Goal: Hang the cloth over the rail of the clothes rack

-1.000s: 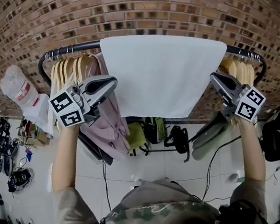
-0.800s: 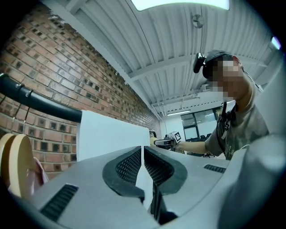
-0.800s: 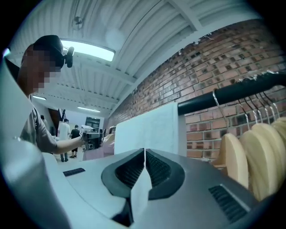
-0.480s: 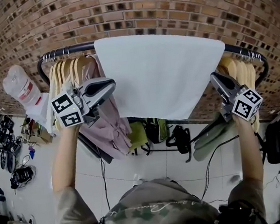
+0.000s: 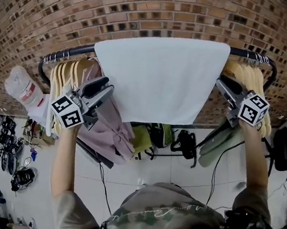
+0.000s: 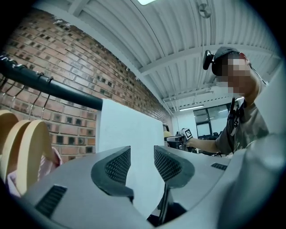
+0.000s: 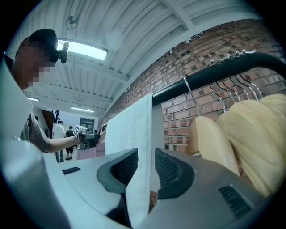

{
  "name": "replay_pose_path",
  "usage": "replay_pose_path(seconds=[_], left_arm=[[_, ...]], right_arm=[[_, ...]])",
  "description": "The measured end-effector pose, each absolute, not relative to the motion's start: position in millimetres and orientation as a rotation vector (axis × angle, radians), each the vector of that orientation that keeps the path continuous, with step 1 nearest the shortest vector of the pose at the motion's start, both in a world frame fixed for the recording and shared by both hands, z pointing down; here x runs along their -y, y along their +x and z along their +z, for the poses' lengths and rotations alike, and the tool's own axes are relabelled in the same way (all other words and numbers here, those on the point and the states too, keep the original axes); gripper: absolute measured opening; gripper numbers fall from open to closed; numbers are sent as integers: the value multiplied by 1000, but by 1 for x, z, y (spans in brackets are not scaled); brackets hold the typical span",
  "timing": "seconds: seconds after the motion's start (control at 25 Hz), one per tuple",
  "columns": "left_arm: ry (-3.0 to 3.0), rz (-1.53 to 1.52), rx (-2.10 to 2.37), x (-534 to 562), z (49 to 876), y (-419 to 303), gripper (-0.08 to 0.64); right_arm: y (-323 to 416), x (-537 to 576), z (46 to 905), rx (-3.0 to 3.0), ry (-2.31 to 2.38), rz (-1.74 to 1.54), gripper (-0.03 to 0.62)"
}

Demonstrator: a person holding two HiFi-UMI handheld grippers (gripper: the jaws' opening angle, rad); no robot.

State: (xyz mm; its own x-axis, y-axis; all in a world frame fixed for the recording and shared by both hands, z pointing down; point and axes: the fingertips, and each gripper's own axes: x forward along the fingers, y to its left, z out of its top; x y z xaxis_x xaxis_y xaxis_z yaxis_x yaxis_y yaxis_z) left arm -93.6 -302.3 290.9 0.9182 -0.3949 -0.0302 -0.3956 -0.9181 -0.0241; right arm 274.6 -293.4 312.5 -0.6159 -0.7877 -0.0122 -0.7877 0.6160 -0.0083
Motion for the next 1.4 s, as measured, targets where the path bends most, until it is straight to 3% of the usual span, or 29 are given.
replay_pose_path(seconds=[0.48,0.84,1.2,1.24,1.32,1.4], left_arm=[[-2988,-218,-996,361,324,-120,152],[-2932,-375,-861,367,332,-100,150],[-2952,-284,-800,362,325,-92,147],[-2957,-270,-795,360,324,-91,142],[-2968,-242,-791,359,322,-91,18],[-2979,-231,-784,358,322,-91,17]], right_arm=[[275,299,311,-2804,-1354,-7,92],[269,298,317,-2831,-1327,-24,92],[274,299,315,-2827,-1236,3,92],[274,298,314,-2826,-1215,9,92],[272,297,313,-2829,-1184,22,92],[269,299,315,-2837,-1169,28,92]])
